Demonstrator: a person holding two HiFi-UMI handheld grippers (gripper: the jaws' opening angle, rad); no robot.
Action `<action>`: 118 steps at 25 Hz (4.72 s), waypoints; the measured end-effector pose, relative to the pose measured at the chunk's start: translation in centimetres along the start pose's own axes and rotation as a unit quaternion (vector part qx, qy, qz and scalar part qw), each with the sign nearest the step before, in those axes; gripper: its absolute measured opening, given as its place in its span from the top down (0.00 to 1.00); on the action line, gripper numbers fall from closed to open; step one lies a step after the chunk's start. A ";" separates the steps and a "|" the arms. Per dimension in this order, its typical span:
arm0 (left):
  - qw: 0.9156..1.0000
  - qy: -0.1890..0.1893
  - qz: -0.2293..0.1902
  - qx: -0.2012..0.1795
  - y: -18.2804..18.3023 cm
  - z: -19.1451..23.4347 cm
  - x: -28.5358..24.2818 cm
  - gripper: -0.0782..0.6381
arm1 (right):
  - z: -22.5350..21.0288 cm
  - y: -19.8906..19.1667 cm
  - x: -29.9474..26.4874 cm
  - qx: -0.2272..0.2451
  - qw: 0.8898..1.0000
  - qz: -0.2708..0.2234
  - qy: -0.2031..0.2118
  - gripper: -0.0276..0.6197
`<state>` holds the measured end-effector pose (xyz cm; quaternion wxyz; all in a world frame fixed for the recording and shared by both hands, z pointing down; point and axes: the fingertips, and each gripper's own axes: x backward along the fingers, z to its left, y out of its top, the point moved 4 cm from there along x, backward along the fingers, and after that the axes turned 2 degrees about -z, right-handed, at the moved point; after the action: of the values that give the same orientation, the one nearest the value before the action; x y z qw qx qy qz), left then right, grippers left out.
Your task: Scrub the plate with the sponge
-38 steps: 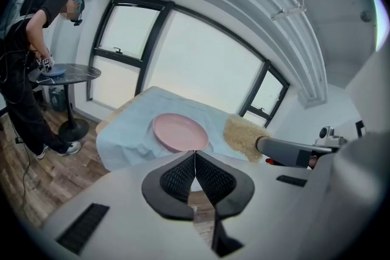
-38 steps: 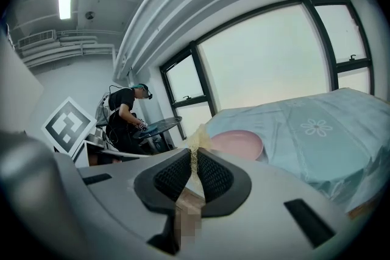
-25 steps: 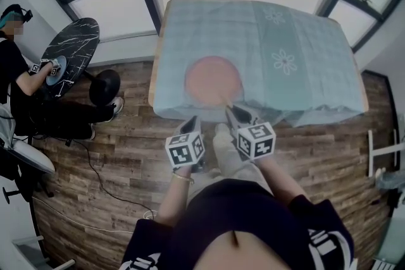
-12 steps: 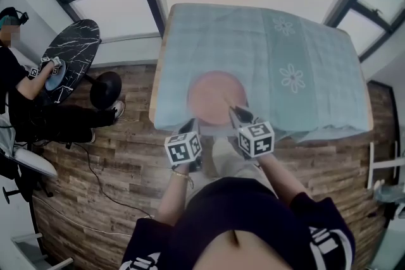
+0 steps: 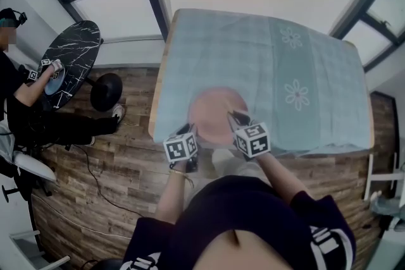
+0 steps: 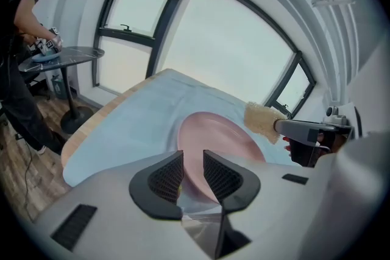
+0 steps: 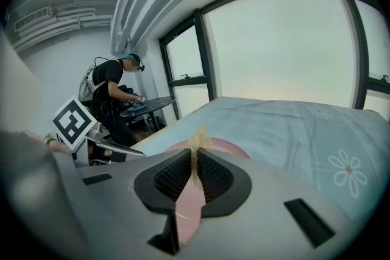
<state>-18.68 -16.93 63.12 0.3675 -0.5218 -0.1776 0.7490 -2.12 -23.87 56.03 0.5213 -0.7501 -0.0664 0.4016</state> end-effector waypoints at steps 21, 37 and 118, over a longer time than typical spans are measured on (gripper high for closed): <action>0.996 0.027 0.062 0.051 0.0 2.0 -5.6 0.76 | -2.9 -0.7 -8.6 0.085 0.993 0.075 0.016 0.90; 0.996 0.027 0.050 0.062 0.5 2.3 -5.7 0.85 | 0.5 -2.5 -12.4 0.110 0.982 0.138 0.070 0.90; 0.996 0.021 0.050 0.077 -0.3 2.4 -5.1 0.84 | -5.6 -4.0 -6.8 0.172 0.964 0.200 -0.018 0.90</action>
<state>-19.79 -20.18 67.54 0.3723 -0.5161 -0.0853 0.7667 -1.65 -29.65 63.75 0.5497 -0.6399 0.1458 0.5169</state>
